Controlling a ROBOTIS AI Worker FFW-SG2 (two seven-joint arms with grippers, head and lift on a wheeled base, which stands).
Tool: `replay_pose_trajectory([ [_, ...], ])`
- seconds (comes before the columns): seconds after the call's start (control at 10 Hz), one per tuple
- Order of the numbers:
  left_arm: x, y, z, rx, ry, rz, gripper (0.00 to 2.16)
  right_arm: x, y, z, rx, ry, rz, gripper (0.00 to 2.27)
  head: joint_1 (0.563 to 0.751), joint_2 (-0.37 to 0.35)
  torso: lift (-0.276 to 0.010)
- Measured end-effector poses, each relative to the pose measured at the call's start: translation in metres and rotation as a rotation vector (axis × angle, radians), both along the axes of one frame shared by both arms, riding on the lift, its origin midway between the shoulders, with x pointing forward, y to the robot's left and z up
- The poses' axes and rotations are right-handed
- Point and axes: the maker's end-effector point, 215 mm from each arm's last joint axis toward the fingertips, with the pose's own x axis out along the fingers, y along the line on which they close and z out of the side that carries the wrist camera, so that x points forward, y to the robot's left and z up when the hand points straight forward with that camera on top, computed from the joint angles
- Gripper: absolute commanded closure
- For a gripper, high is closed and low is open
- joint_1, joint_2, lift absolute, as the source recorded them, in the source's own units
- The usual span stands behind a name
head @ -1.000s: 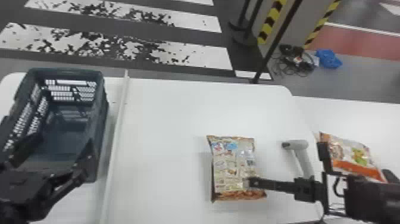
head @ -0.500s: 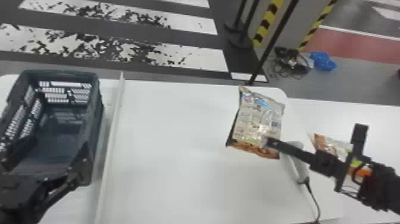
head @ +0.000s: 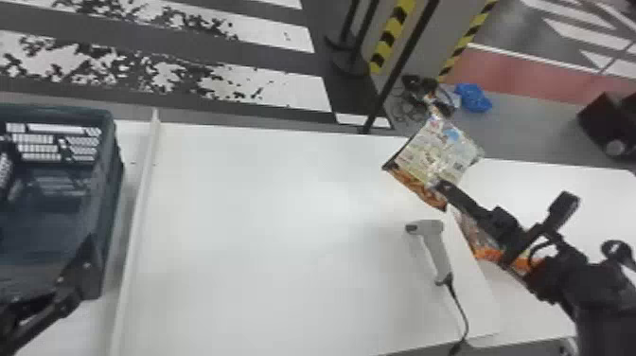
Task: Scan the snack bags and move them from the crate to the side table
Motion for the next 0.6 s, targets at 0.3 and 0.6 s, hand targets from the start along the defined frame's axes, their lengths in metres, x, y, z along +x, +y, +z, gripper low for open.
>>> replay_pose_trajectory([
  [0.3,-0.003,0.0,-0.003,0.009,0.008,-0.009,0.06,0.002,-0.086,-0.013,-0.105,0.014,-0.226,2.24,0.695,-0.35,-0.087],
  [0.6,-0.006,-0.003,-0.005,0.007,0.012,-0.017,0.06,-0.013,-0.16,-0.029,-0.193,0.062,-0.457,2.24,0.695,-0.35,-0.087],
])
